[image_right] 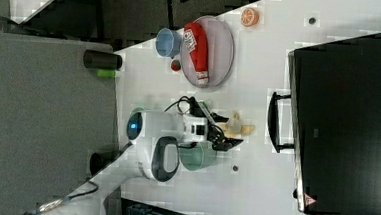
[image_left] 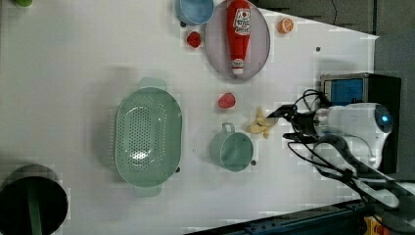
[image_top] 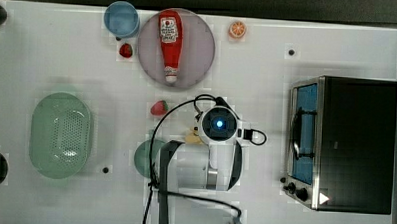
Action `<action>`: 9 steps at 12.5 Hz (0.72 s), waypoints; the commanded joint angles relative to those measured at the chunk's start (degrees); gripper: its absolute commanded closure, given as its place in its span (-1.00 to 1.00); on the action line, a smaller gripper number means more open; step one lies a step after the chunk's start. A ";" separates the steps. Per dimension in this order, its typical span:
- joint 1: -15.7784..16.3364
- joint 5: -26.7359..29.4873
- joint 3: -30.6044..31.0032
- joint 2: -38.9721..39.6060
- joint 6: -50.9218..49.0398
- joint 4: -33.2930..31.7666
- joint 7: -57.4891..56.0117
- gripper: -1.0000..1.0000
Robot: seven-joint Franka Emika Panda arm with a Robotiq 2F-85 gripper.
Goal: Pick banana from table and place on oven.
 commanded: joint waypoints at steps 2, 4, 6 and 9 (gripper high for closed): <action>-0.15 0.90 1.34 1.84 2.69 -0.49 1.49 -0.69; -0.15 0.90 1.66 1.91 3.00 -0.54 1.50 -0.18; -0.14 0.90 1.80 1.62 3.02 -0.54 1.50 0.28; -0.13 0.90 1.84 0.35 3.04 -0.48 1.50 0.50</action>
